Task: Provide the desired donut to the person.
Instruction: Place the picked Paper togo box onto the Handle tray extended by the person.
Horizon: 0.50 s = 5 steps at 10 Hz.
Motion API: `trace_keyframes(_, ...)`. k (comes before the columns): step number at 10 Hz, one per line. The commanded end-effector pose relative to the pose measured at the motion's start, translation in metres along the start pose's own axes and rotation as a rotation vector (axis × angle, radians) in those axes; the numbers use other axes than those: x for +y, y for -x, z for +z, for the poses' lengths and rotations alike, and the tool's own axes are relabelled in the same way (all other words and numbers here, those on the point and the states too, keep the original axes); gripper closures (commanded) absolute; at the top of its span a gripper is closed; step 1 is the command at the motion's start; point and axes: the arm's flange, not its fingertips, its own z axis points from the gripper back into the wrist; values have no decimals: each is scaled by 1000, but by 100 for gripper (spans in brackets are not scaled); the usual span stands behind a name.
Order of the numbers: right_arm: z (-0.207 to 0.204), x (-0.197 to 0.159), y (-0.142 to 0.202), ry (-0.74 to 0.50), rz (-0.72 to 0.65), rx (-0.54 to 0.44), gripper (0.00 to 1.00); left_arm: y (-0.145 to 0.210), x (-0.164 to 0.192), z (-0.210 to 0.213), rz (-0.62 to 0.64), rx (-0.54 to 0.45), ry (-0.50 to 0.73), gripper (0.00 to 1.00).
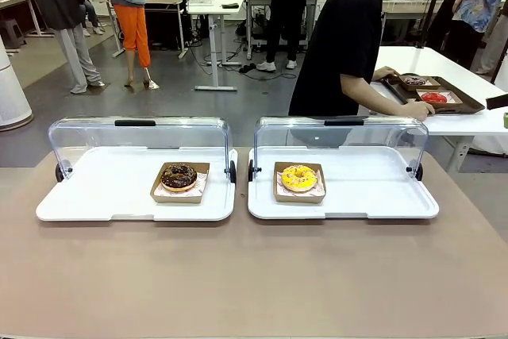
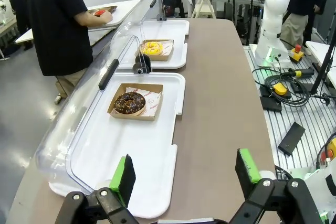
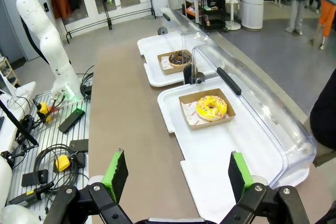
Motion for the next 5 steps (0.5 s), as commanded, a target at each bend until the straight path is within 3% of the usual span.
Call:
trace_keyframes(1,-1,0,1,-1,-1,-3,0,0,-1,2,0,-1,-5,0)
trace_keyframes(5,-1,0,1,-1,-1,-3,0,0,-1,2,0,-1,-5,0)
